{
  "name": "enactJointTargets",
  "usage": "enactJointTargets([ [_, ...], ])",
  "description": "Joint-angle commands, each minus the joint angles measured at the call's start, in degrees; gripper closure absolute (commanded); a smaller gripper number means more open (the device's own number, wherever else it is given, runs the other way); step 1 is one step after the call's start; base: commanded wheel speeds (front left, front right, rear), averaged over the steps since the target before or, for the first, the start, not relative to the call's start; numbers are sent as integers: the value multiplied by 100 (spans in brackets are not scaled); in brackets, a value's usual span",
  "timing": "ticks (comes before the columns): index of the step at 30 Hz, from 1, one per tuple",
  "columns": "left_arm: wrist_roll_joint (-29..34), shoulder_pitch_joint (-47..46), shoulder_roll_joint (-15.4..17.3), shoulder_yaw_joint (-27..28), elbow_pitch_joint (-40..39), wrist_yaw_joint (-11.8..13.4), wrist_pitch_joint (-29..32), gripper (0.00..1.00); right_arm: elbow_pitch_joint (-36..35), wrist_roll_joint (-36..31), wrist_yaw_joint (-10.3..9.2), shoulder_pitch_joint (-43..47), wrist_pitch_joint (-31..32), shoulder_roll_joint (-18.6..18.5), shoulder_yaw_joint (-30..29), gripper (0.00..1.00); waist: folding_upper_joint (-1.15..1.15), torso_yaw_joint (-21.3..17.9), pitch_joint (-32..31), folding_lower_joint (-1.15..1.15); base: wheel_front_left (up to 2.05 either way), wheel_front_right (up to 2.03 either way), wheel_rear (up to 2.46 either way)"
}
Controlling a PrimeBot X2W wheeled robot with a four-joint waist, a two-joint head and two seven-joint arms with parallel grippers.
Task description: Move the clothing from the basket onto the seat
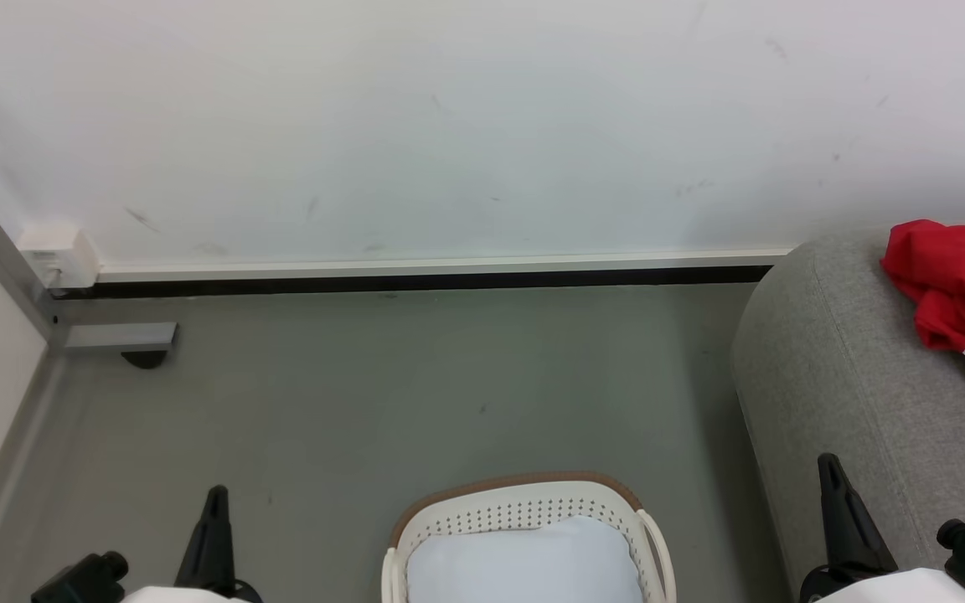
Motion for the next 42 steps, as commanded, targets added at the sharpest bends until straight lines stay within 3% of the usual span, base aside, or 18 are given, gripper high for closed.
enactJointTargets([
  [1,-218,-128,36,41,-113,-18,45,100,-101,212,-2,-109,35,-42,-51,100,0,5,0,0,0,0,0],
  [42,-3097,-234,59,163,-232,-61,836,100,-155,3023,-6,-166,791,-55,-539,100,0,149,-17,0,0,0,0],
])
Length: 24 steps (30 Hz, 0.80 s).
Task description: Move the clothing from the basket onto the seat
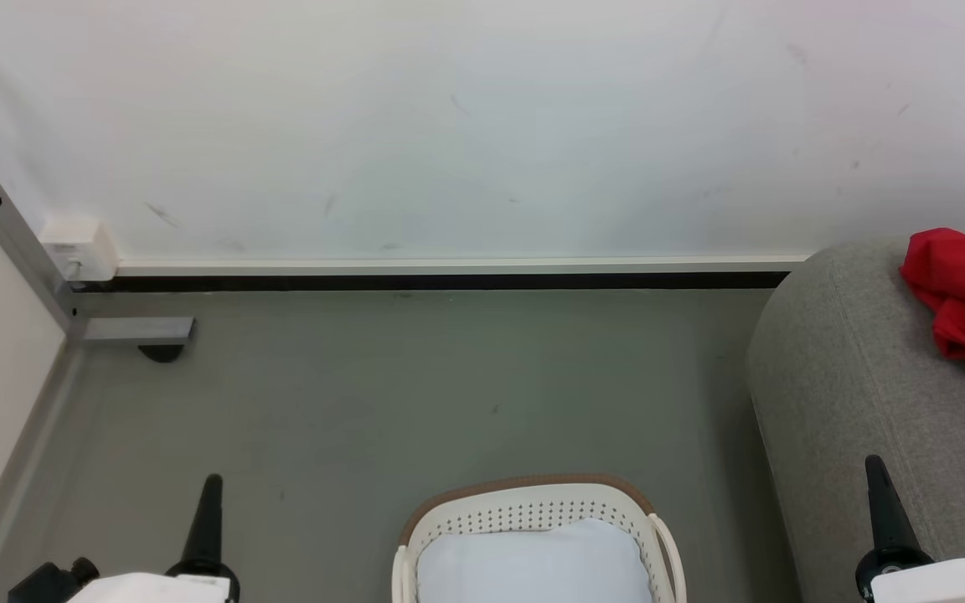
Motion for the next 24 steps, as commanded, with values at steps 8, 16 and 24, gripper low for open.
enactJointTargets([
  [8,-558,-132,51,49,-91,-23,144,100,-75,516,-6,-152,135,-39,-116,100,0,28,-3,0,0,0,0],
  [16,-964,-149,54,68,-105,-32,257,100,-83,922,-7,-154,255,-33,-197,100,0,57,-6,0,0,0,0],
  [24,-1349,-152,57,87,-117,-41,371,100,-89,1291,-8,-151,370,-25,-274,100,0,86,-10,0,0,0,0],
])
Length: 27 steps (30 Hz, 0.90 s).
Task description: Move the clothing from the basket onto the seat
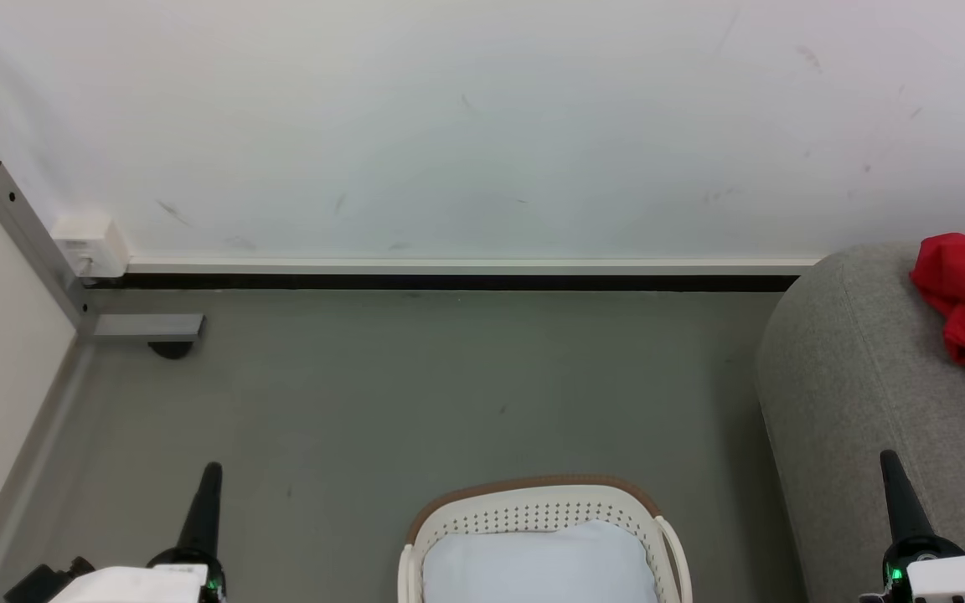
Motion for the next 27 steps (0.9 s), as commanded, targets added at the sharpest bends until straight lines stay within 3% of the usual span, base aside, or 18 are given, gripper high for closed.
enactJointTargets([
  [1,-110,-71,50,40,-47,-35,49,100,-61,118,-8,-84,32,-27,-48,100,0,4,0,0,0,0,0],
  [27,-1215,-113,57,82,-84,-49,352,100,-74,1173,-11,-95,356,3,-274,100,0,97,-11,0,0,0,0],
])
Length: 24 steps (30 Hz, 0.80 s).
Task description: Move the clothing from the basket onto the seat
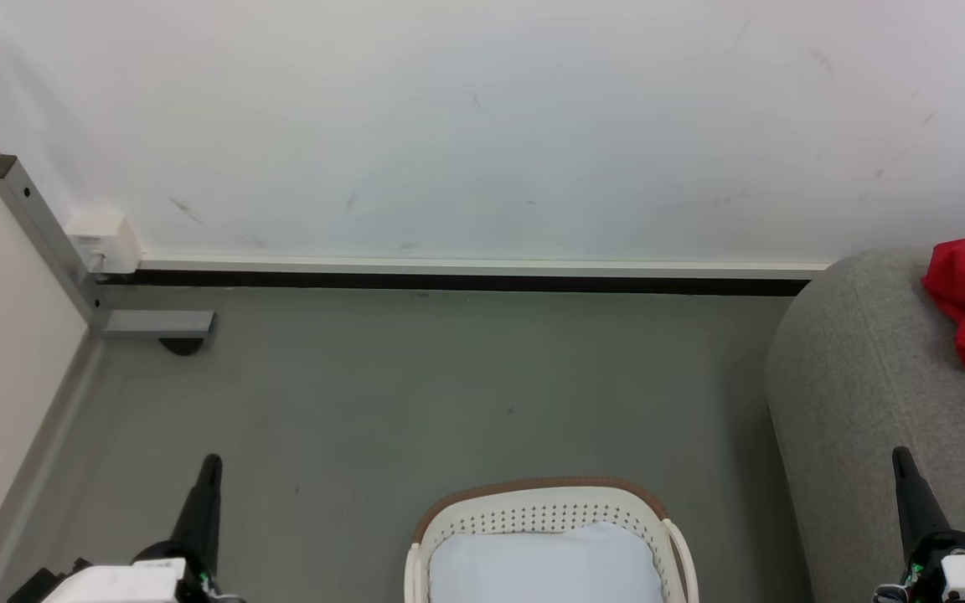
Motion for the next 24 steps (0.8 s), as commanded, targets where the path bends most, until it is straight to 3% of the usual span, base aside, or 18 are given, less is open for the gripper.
enactJointTargets([
  [1,-118,-74,47,24,-31,-27,38,100,-44,117,-11,-61,32,-5,-51,100,0,5,-1,0,0,0,0],
  [12,-534,-82,49,39,-45,-36,146,100,-47,490,-12,-70,149,9,-127,100,0,44,-5,0,0,0,0],
  [24,-537,-79,48,38,-44,-33,154,100,-43,476,-12,-71,161,18,-142,100,0,47,-6,0,0,0,0],
])
